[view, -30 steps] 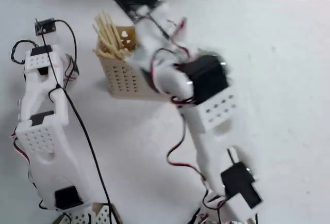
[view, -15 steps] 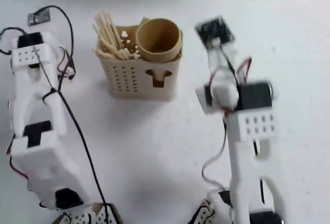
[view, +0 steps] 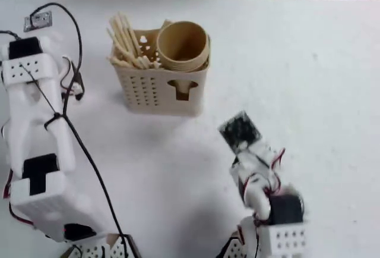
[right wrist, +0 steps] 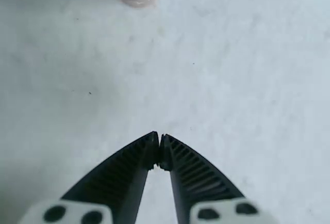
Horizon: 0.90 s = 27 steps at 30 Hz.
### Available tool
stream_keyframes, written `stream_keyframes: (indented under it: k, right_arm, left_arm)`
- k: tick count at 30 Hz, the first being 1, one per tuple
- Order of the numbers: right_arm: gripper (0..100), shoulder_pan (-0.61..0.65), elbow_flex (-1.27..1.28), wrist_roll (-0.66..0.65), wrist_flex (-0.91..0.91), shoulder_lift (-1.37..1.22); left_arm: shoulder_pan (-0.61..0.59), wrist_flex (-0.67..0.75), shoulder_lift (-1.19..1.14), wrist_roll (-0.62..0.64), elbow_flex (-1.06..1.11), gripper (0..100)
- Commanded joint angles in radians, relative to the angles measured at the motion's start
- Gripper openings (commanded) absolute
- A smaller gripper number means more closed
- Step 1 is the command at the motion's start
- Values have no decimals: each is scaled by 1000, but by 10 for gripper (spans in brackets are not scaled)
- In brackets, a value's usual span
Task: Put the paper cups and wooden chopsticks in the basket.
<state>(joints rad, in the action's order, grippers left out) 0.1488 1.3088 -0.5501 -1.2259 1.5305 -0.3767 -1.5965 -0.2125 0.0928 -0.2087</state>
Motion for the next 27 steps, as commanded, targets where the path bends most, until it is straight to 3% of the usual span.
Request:
stream_keyframes:
  k: [1, 11, 21, 27]
  right_arm:
    - [21, -8, 110, -9, -53, 268]
    - [18, -8, 144, -15, -91, 263]
    - [19, -8, 382, -15, -36, 271]
    - [18, -7, 382, -15, -53, 269]
  left_arm:
    - [5, 189, 122, -12, 199, 116]
    - [10, 664, 605, -135, 914, 116]
    - [7, 1178, 1132, -201, 1556, 120]
    - [7, 1344, 1380, -201, 1821, 120]
